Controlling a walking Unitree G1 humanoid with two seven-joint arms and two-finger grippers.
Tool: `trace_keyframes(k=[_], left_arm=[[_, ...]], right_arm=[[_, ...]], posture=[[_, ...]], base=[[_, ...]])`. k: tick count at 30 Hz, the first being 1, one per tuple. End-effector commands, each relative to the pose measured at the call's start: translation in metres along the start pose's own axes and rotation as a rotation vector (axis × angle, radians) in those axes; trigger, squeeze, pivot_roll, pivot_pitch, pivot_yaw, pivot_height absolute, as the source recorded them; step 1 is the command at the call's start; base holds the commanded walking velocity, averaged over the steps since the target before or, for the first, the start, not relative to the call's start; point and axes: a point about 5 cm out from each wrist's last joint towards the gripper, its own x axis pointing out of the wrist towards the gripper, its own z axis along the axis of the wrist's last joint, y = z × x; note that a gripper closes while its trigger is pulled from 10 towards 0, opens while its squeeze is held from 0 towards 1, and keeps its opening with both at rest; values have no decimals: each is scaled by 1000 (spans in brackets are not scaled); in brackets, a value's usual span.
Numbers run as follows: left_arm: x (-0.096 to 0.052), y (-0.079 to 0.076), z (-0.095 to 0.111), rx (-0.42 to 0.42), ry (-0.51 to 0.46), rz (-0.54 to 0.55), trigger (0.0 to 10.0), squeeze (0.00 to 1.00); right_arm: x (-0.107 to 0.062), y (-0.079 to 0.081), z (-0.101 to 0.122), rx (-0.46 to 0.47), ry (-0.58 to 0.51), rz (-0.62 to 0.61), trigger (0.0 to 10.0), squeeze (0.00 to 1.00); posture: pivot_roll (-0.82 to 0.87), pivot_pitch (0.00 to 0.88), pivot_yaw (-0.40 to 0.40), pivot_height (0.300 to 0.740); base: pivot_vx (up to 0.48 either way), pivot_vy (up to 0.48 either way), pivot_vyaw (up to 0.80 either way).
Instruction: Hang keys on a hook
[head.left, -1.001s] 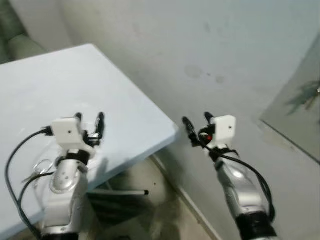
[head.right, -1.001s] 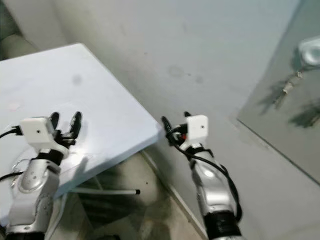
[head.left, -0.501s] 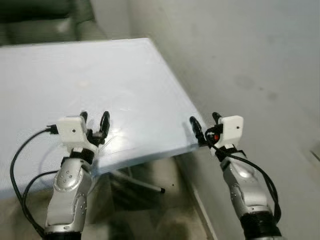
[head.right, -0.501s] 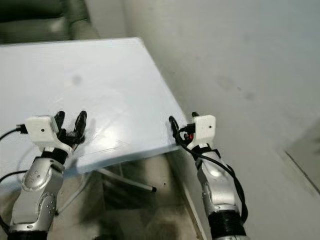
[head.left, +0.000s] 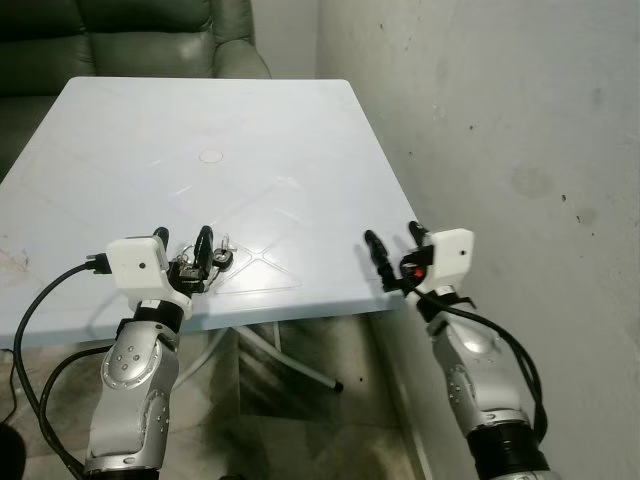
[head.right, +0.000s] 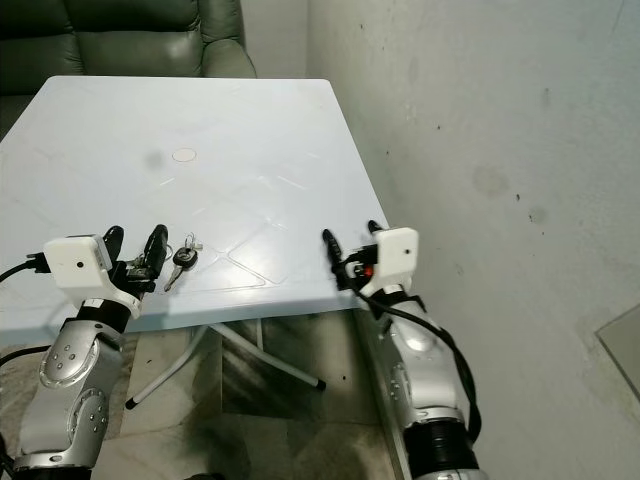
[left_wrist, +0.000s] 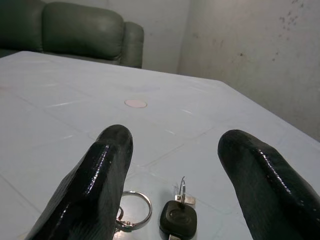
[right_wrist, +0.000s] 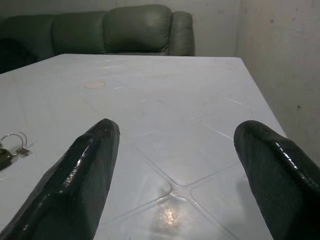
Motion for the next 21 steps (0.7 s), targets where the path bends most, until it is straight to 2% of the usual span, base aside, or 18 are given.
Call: trace_keyframes(k=[1,21], left_arm=[[2,2,3,4,-5,2,10000,0],[0,2,4,6,-1,9,10000,0]], right_arm=[[1,-2,3,2,-14,-2,10000,0],[-1,1,2,13,-9,12,10000,0]], posture=[[-56,64,-66,740],[-52,70,-68,740]], base=[[0,450,0],[0,457,0]])
